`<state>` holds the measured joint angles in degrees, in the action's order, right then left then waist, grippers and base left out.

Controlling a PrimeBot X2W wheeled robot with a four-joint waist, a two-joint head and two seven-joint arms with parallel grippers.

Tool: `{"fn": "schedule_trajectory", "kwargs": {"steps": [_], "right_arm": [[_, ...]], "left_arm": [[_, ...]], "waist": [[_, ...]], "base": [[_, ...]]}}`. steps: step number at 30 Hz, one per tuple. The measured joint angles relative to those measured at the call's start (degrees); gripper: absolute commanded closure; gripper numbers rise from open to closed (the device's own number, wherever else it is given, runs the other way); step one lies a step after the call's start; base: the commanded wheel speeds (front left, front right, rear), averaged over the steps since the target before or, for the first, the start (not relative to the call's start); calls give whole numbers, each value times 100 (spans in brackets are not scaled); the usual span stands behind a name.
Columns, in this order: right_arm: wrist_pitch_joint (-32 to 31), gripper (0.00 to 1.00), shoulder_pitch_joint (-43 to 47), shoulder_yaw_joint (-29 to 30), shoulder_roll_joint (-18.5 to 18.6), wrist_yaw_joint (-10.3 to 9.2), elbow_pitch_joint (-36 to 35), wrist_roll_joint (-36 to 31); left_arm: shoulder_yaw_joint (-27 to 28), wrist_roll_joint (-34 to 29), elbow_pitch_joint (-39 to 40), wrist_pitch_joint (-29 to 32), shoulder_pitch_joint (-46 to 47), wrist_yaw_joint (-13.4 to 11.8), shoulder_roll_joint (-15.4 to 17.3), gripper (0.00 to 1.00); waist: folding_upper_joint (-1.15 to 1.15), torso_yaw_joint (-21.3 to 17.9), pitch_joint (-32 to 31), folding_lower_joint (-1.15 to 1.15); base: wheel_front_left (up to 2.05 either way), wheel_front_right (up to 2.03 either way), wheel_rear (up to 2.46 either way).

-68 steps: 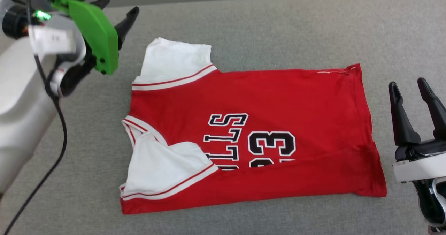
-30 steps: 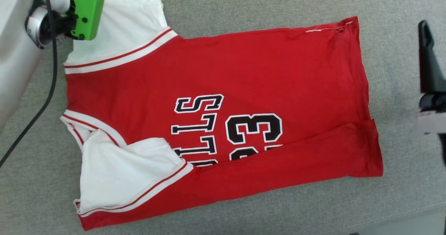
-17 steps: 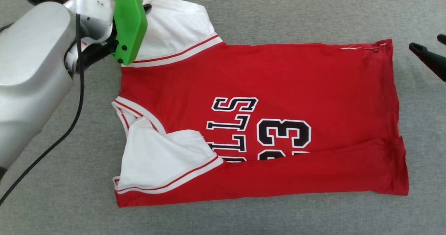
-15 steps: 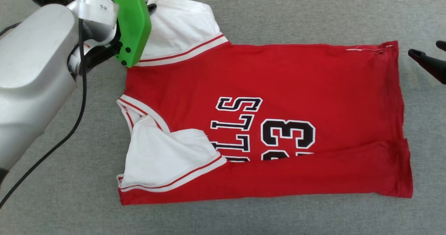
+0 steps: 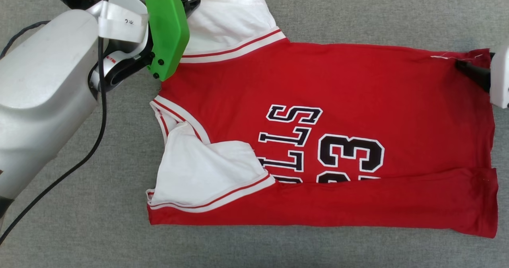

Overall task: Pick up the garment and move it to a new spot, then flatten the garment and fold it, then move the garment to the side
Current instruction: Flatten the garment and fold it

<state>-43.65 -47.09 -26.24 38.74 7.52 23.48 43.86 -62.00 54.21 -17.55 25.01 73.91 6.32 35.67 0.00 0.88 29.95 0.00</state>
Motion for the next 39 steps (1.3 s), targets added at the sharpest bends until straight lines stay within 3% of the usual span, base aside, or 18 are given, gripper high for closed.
{"fn": "schedule_trajectory", "kwargs": {"steps": [2, 4, 5, 6, 10, 16, 25, 26, 32, 39], "right_arm": [[-7, 0, -20, -151, 30, -7, 82, 41], [98, 100, -33, -222, 42, -7, 126, 156], [212, 100, -31, -270, 47, -7, 151, 198], [1123, 100, 0, -492, 4, 1, 179, 267], [1737, 100, 168, -627, 8, 1, 98, 380], [2557, 100, 633, -869, 198, 1, -234, 426], [3215, 100, 1615, -977, 492, 1, -633, 502], [3312, 100, 1867, -971, 547, 1, -713, 606], [3520, 100, 2531, -851, 650, 1, -935, 782], [3554, 100, 3208, -633, 659, 1, -1093, 889]], "left_arm": [[-2, -11, -11, -35, -31, 0, 2, 100], [-1, -32, -29, -88, -74, 0, 7, 100], [-2, -33, -45, -114, -102, 0, 12, 100], [-15, -41, -118, -289, -274, 0, 82, 100], [-44, -42, -92, -458, -516, -7, 170, 100], [-122, -25, 286, -709, -1176, -224, 419, 100], [-276, 175, 1209, -1045, -2364, -838, 950, 100], [-310, 193, 1361, -1141, -2652, -992, 1048, 100], [-411, 365, 1674, -1341, -3348, -1369, 1241, 100], [-570, 544, 1766, -1497, -3918, -1521, 1273, 100]], "waist": [[0, 7, -5, 0], [0, 4, -28, 0], [0, -3, -48, 0], [0, -49, -222, 0], [0, -80, -444, 0], [0, -108, -903, 0], [0, -83, -1454, 0], [0, -71, -1540, 0], [0, -55, -1729, 0], [0, -64, -1755, 0]], "base": [[0, 0, 0], [0, 0, 0], [0, 0, 0], [0, 0, 0], [0, 0, 0], [0, 0, 0], [0, 0, 0], [0, 0, 0], [0, 0, 0], [0, 0, 0]]}}
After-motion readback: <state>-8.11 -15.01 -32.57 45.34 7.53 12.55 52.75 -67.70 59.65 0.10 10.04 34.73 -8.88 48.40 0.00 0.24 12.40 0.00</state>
